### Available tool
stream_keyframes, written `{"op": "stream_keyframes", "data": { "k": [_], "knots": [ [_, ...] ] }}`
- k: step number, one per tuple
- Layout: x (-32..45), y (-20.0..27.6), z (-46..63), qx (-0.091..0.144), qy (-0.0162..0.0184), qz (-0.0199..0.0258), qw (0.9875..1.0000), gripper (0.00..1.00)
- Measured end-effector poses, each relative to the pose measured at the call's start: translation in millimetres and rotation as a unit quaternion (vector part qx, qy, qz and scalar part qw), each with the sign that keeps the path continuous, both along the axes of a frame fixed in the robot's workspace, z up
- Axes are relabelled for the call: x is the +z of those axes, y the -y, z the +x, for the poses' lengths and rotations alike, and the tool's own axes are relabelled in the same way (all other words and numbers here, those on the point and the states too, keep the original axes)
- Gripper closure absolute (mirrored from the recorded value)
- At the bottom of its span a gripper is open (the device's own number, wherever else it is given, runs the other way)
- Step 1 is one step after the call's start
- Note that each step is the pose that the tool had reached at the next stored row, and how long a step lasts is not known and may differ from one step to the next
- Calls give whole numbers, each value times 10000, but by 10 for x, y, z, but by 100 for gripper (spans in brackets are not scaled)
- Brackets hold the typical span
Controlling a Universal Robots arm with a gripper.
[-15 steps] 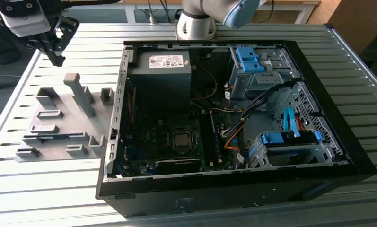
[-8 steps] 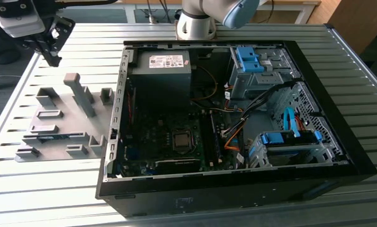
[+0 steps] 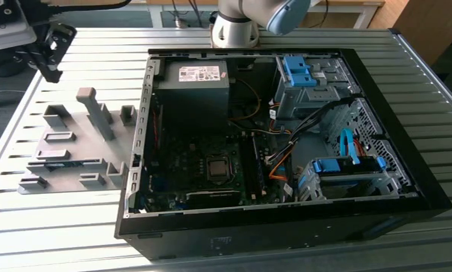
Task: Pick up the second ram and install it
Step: 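Reach for the second ram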
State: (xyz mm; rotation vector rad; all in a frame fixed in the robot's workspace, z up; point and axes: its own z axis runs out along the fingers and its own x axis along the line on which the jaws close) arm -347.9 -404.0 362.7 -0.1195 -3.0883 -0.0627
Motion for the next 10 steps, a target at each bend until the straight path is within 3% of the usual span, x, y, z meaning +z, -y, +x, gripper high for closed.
{"op": "stream_keyframes", "data": {
  "k": [5, 10],
  "knots": [
    [-10, 19, -142, 0, 0, 0, 10000, 89],
    [-13, 19, -210, 0, 0, 0, 10000, 89]
  ]
}}
